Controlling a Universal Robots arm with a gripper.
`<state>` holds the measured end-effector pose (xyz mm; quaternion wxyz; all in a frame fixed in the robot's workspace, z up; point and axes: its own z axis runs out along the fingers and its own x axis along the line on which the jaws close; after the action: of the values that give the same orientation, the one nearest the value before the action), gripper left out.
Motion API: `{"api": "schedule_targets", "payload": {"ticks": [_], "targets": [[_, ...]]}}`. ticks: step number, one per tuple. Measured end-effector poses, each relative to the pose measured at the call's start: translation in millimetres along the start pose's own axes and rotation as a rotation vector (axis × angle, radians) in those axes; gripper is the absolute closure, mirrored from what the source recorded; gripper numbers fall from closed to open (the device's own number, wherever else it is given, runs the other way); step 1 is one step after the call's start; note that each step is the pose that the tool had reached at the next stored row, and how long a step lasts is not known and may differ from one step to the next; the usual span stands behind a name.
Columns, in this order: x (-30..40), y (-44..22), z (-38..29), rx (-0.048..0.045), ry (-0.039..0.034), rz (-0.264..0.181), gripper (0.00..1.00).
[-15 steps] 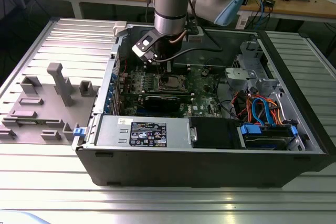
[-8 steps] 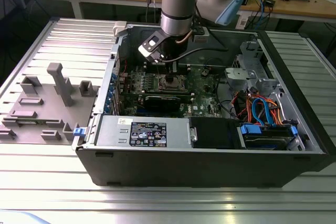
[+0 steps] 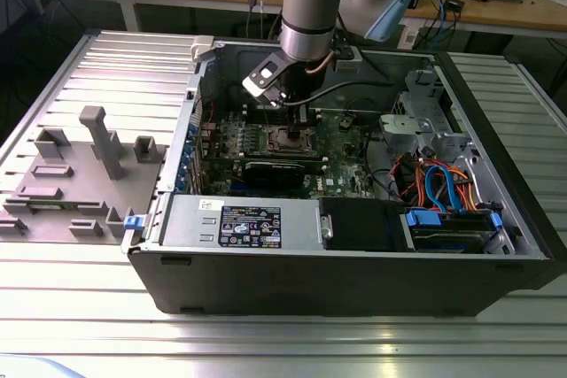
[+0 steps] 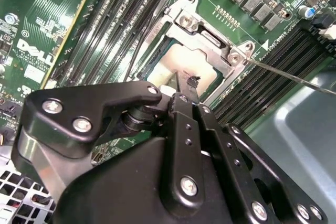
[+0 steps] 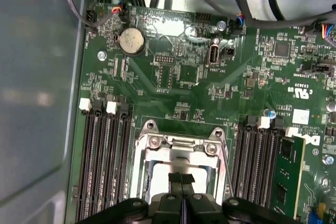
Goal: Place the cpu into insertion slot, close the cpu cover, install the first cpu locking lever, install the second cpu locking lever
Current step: 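Install the first cpu locking lever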
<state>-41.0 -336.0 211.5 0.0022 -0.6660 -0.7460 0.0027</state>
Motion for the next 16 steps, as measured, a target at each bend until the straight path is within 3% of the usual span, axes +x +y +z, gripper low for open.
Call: {"api": "schedule_targets", "payload": {"ticks": [16], "targets": [[-0.2, 2.2, -1.6, 0.0001, -0.0001, 0.0, 0.89]]}}
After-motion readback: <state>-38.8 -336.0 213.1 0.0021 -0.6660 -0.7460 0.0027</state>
